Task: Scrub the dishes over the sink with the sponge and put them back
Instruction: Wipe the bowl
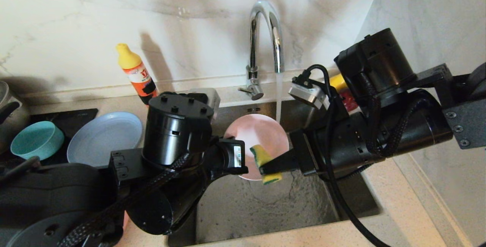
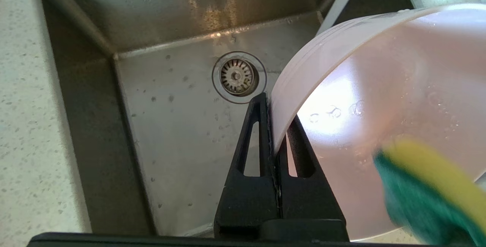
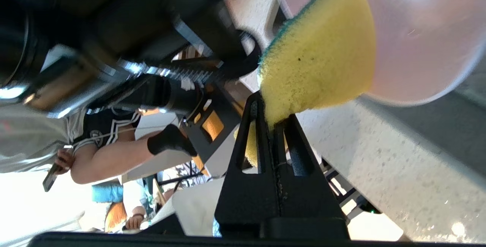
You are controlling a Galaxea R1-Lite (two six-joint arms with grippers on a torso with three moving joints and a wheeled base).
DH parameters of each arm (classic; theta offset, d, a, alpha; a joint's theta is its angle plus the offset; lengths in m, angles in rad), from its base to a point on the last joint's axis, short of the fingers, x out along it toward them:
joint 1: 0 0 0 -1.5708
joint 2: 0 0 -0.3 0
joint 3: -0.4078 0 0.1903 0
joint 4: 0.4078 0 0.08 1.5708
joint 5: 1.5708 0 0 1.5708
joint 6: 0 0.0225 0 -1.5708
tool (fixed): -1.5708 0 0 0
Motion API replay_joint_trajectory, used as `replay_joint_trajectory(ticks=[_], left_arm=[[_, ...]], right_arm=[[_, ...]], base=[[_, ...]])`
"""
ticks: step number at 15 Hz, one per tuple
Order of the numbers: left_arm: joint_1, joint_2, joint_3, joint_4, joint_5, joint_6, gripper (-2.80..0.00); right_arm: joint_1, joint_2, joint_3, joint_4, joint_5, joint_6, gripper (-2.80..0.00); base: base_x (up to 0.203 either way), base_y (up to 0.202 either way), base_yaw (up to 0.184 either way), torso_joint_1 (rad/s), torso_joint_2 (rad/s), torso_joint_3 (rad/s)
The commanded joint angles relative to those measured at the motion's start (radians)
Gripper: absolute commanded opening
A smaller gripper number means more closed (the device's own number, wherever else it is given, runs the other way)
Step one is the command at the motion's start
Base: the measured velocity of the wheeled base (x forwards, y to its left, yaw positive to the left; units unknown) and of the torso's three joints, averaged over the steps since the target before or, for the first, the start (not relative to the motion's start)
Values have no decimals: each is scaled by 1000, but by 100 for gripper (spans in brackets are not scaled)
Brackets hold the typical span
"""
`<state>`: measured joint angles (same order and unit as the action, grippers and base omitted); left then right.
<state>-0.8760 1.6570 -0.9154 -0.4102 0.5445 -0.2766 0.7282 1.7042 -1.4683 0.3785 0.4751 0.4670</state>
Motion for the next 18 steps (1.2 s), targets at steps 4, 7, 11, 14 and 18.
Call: replay_joint_trajectory(ticks=[4,7,11,14,18], left_arm=[[-1,-6,10,-2,-1,3,-280],[-3,-9,21,-2,-3,4,-280],[-3,-3,36,-75,-3,10,-280],[-1,-3,36,-76,-3,8,-280],[-1,1,38,-78,-3,-4,-280]], right_arm=[[-46,62,-84,18,-4,2,-280],[-55,90,-141,38,-4,2,-280],[-45,127,-212,80,-4,2,-280],[-27,119,-224,100,-4,2,-280],[10,91,-224,132,-4,1,-280]], base=[[0,0,0,0,0,0],[0,0,0,0,0,0],[0,0,0,0,0,0],[0,0,0,0,0,0],[0,0,0,0,0,0]])
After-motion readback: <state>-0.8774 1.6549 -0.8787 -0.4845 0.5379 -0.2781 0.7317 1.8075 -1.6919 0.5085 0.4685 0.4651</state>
